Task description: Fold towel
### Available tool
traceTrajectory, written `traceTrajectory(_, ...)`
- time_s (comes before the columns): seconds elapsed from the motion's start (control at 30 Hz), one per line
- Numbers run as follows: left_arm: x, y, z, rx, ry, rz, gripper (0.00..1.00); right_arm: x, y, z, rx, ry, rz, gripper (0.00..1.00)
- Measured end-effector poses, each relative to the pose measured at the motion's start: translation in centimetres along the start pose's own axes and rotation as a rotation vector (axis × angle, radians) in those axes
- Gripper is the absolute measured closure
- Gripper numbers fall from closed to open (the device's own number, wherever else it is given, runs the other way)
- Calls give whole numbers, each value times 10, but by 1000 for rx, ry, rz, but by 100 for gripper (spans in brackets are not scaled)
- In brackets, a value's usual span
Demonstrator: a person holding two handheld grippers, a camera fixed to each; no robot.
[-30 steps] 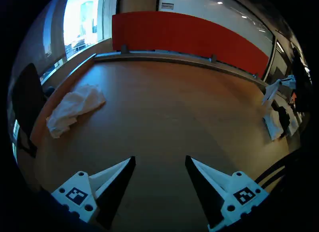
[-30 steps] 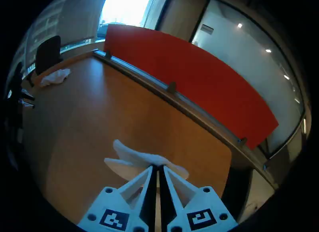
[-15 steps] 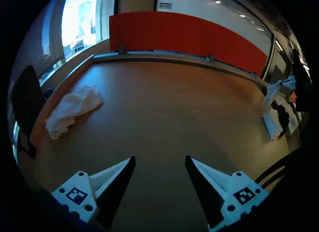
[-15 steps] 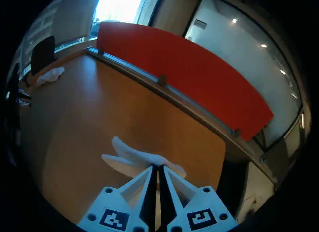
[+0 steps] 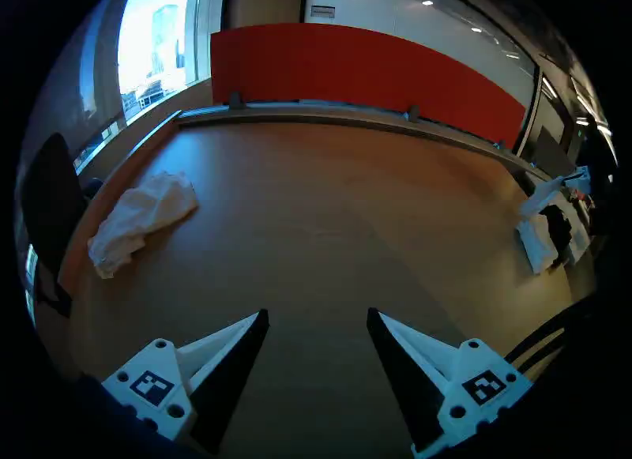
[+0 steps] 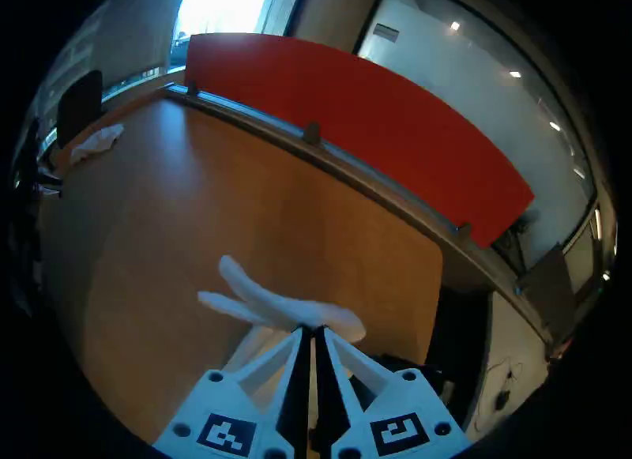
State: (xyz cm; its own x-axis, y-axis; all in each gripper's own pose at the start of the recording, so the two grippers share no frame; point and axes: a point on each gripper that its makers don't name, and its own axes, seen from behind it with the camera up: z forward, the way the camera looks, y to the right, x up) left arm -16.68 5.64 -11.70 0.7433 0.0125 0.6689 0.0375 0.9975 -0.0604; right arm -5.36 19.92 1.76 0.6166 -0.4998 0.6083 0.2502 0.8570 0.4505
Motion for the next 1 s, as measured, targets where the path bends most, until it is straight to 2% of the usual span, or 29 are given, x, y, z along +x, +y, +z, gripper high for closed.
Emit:
traceTrajectory(0.23, -2, 3, 0, -9, -5, 2, 8, -47, -3, -13, -7, -55, 36, 95)
traceTrajectory(0.47, -3, 8, 1, -18, -10, 14, 8, -83, -10, -16, -13, -103, 64, 95)
traceTrajectory(0.67, -3, 9, 0, -20, -11, 20, 8, -101, -15, -13, -17, -129, 81, 95)
traceTrajectory(1.0, -4, 4, -1, -11, -10, 15, 8, -126, -15, -9, -35, -167, 119, 95)
